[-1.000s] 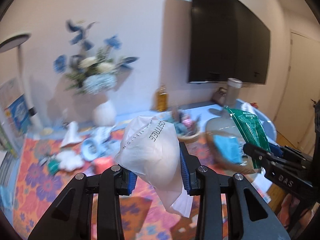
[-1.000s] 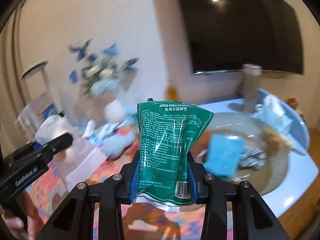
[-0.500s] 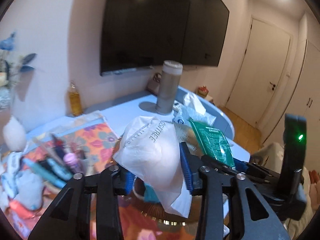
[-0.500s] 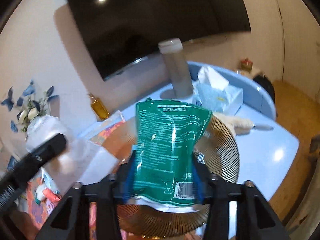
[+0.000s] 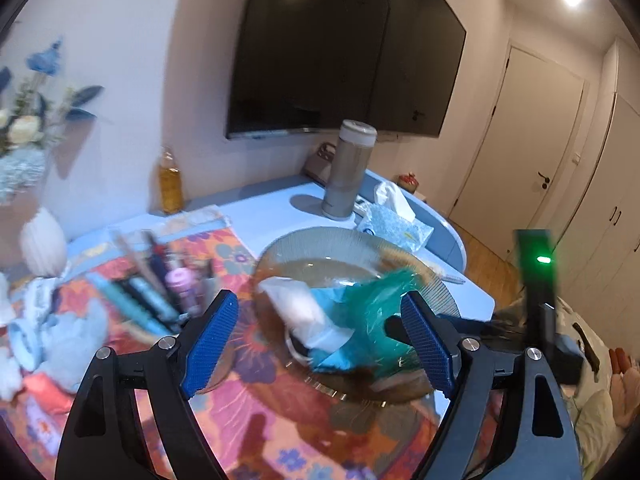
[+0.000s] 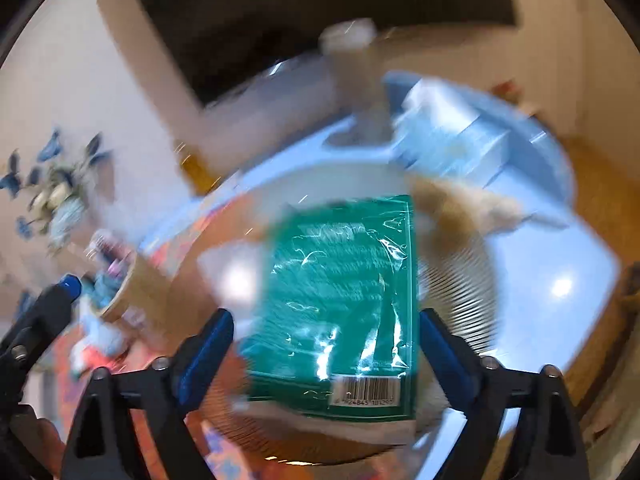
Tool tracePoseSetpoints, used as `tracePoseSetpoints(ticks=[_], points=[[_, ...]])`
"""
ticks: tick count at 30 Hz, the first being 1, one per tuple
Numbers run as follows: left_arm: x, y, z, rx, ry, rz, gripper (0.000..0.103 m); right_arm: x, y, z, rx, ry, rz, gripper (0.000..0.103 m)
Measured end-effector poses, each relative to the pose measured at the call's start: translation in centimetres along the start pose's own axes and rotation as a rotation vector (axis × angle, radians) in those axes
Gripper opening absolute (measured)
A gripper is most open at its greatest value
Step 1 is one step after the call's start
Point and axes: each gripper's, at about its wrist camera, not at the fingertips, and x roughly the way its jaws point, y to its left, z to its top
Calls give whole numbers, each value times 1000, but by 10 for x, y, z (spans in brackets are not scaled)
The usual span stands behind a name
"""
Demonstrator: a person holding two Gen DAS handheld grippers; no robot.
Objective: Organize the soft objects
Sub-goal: 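Bring both open tools back over the floral table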
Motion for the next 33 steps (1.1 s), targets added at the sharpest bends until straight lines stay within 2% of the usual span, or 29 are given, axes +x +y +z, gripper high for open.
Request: tracePoseSetpoints(ticks=[4,9,12,15,18,21,23,25,29,33], points=[[-45,20,-8,-11,-44,37,82,-14,4,0,17,-56,8,92],[-110,61,-36,-47,-112,148,82,-45,44,-14,-69,-137,126,92],[-144,95,-52,-91,-136,235,82,-47,94,-33,-189,-150,198,92],[-190,138,-68,-154,-179,372,82,-46,147,-58,-328,-149,259,92],[-231,185,-83,-238,-187,454,82,-30,202,-87,-465,-120,299,92],[-255,231,-104,-324,-175,531,82,-1,245,-119,-569,-65,328,92],[-259,251,-117,-367,-161,554,82,26,266,-137,-614,-23,330,90],[-256,274,-135,-419,-132,568,82,53,279,-149,-631,27,343,83],[-235,310,-165,-474,-52,559,82,92,285,-163,-624,108,337,74],[-198,330,-176,-469,80,485,82,112,293,-165,-614,210,333,74]])
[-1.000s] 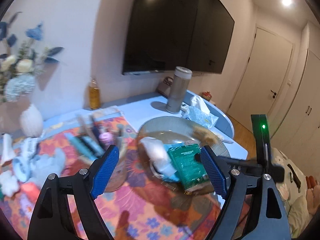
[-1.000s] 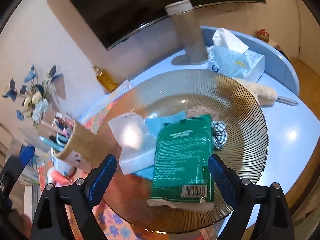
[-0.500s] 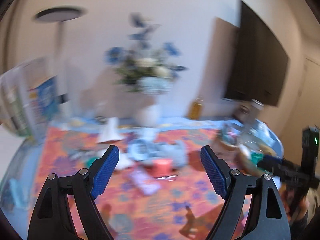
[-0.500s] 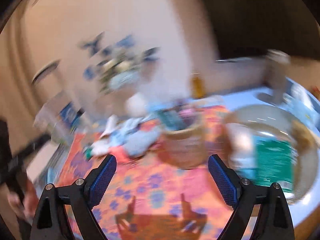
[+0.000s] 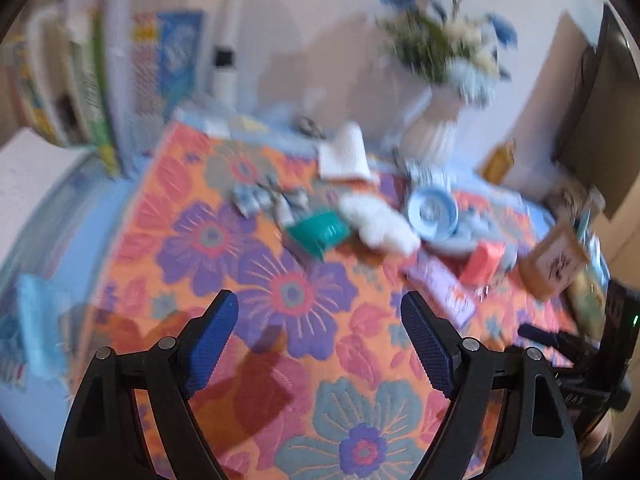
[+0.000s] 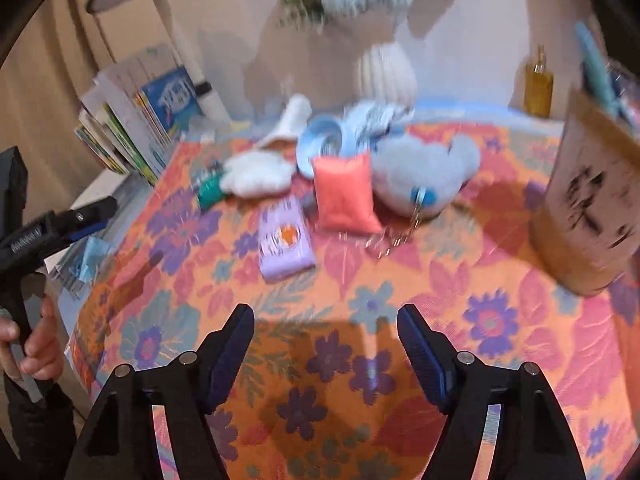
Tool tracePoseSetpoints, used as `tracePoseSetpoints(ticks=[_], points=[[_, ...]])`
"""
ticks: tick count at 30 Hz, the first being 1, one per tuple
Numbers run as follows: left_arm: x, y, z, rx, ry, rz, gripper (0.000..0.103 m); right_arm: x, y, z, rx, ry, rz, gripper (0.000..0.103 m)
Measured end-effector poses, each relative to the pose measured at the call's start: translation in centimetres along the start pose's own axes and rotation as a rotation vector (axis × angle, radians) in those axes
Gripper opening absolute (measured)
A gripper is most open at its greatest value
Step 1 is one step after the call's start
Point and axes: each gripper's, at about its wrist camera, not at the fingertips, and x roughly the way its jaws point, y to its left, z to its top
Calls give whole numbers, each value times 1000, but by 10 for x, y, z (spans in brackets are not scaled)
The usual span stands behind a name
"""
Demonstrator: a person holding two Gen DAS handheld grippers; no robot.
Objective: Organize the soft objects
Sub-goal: 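Bring both open tools back over the floral table, then grasp teal pouch with left tool while right tool grasps purple wipes pack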
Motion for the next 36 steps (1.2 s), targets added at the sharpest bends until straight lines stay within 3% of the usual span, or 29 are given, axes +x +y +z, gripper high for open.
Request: tracePoseSetpoints(ticks=[3,4,9,16,18,19,22,24,25,31,36], points=[[32,-7,9,85,73,-93,82,7,7,7,-16,40,35,82],[40,-7,12,96,81,-83,82,14,10,11,-20,69,43,94],[89,1,34,110,128,-47,82,45,27,26,-82,100,5,95],[114,13,48,70,86,-83,80,76,45,41,-143,62,-105,95],[115,10,51,80,74,-80,79,83,51,42,-169,64,-120,91],[114,7,50,90,70,-80,70,85,53,43,-179,62,-135,86],[115,3,49,110,72,-63,57,86,53,43,-197,48,-179,65],[113,2,49,120,68,-59,52,84,55,42,-204,26,-168,43],[111,1,46,120,64,-50,50,81,55,41,-201,17,-162,40],[84,3,24,64,41,-76,49,60,49,28,-159,-8,-60,39],[48,-12,-9,58,35,-90,49,36,47,-3,-136,2,-57,39]])
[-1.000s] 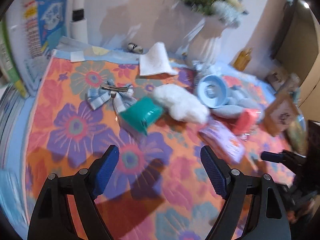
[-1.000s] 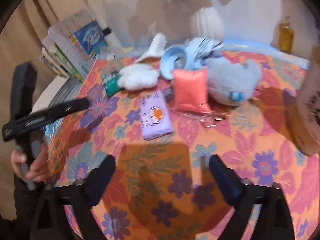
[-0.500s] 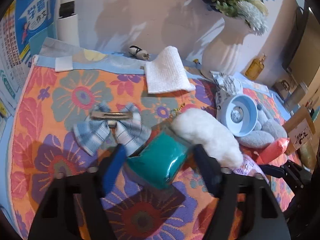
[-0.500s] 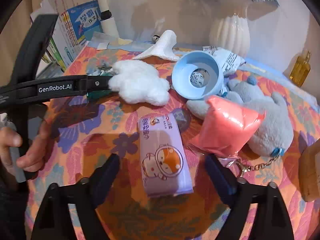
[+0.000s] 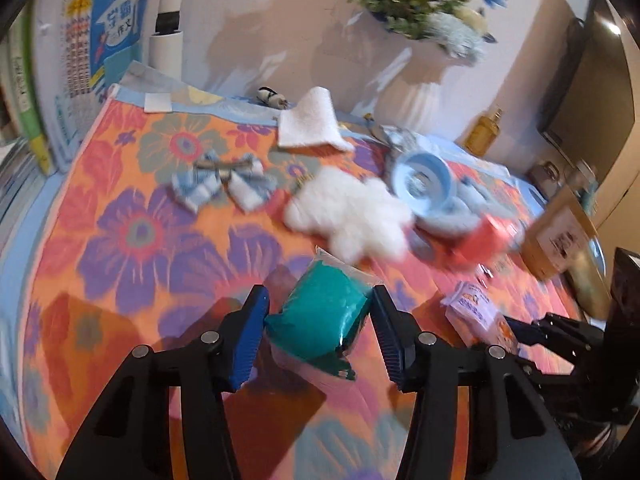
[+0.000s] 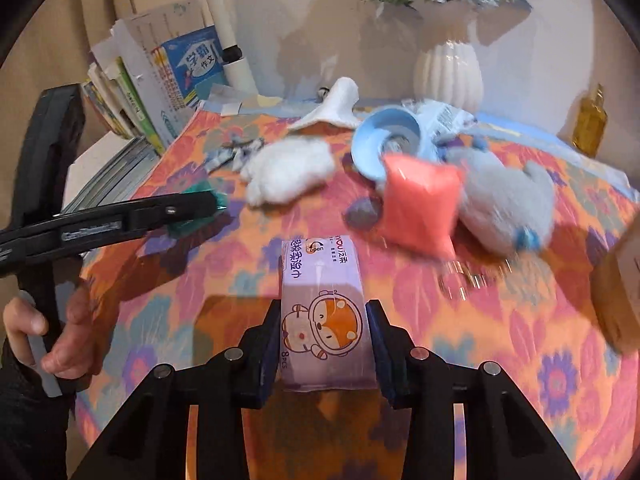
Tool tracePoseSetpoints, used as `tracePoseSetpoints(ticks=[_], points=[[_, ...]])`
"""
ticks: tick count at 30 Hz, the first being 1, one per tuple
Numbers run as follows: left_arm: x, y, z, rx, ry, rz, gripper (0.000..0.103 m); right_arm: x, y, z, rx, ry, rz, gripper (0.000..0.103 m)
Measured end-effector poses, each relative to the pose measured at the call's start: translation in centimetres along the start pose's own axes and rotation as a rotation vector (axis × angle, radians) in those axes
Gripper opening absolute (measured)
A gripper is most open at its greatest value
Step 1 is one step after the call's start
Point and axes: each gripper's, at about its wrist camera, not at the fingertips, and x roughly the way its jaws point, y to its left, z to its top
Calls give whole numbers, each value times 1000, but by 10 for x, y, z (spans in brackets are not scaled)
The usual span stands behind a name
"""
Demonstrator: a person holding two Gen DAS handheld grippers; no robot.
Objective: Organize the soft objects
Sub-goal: 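Grasp teal pouch with left tool while right tool grasps purple wipes pack, then lift teal pouch with left tool while right tool lifts purple wipes pack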
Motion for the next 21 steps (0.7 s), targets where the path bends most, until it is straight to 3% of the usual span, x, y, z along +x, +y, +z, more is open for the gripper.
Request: tracePoseSetpoints(ticks=[8,13,16,17,18,19,21], points=[[-32,-40,-46,38,-12,11,49,-37,-17,-49,53,27,-71,40],[-23,-61,-62,78,48,-13,53,-47,-23,-60,60,43,-71,40],[-17,-67,-68,97,76,-10,56,-46,-27,-60,84,40,-55,49],[-17,-68,-70,99,82,-18,57,-46,-28,-61,88,38,-49,55],[-16,-68,-71,105,95,-35,66,-46,-28,-61,92,36,-46,60],[-16,-68,-74,109,102,-43,77,-45,-27,-61,91,36,-46,61],[-19,-65,-79,110,85,-37,81,-43,-24,-61,76,33,-62,62]])
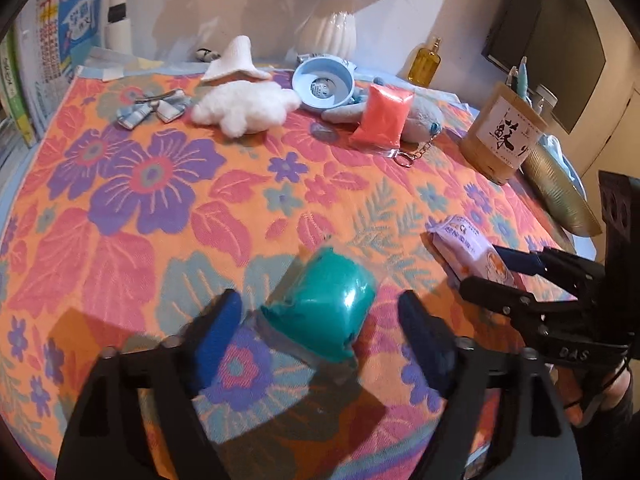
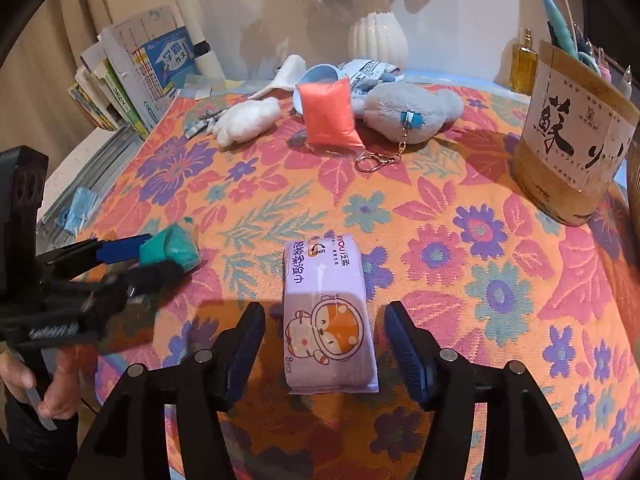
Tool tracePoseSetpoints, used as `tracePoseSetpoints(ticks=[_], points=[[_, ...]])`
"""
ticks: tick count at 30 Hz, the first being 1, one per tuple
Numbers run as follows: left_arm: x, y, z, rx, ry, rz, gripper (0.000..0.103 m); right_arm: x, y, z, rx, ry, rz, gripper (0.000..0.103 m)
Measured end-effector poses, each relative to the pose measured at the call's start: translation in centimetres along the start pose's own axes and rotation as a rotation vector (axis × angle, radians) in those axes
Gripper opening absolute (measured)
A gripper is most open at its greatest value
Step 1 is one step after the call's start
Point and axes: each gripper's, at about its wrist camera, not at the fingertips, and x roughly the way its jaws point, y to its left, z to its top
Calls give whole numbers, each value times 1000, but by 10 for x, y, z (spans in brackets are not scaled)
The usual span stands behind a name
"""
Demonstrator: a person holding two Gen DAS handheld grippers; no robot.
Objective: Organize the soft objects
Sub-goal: 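Lift teal pouch with left tool while right tool lifts purple wipes pack, then carry teal pouch with left tool onto glass plate while right tool drops wipes there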
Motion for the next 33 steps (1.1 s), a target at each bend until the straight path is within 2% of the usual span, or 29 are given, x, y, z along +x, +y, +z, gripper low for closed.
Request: tracePoseSetpoints(ticks=[2,5,7,8,9,10,11,12,14,15,16,17,18,20,22,27,29,32,33], points=[[-2,2,-5,-11,-12,12,81,2,5,-1,-13,-9,-26,65],[-5,4,-8,-20,-26,6,81,8,18,-3,-50,-21,-60,80],[-6,1,-6,-11,-35,36,81,11,25,-5,-78,-34,-103,81],[-8,-1,-4,-6,-55,65,80,11,27,-6,-85,-45,-118,80],[-10,-2,-3,0,-78,99,77,9,27,-6,-81,-61,-122,64],[-12,-4,-2,4,-93,110,70,6,26,-6,-79,-79,-124,55],[-11,-4,-1,4,-91,97,70,4,24,-6,-78,-82,-127,41],[-10,-6,0,6,-79,71,70,4,21,-6,-71,-79,-122,39],[-2,-12,-1,39,-27,17,73,2,12,-5,-50,-72,-89,39],[4,-17,-2,66,1,23,73,0,10,-6,-39,-74,-75,39],[8,-24,-5,100,-10,76,71,-2,7,-7,-31,-76,-67,39],[9,-28,-6,116,-17,94,68,-3,5,-9,-27,-77,-63,39],[11,-33,-7,133,-16,103,45,-4,4,-10,-24,-79,-61,39],[10,-44,-6,161,-22,125,44,-9,-1,-13,-9,-87,-41,38],[4,-56,-4,190,-50,121,42,-16,-12,-15,40,-99,23,38],[-23,-90,15,225,-134,35,42,-48,-46,-14,158,-174,100,38],[-34,-112,26,263,-170,17,42,-69,-62,-12,190,-223,121,38],[-44,-148,43,320,-217,-40,42,-103,-89,-12,258,-298,210,38],[-47,-163,50,342,-230,-75,42,-117,-97,-11,272,-331,196,38]])
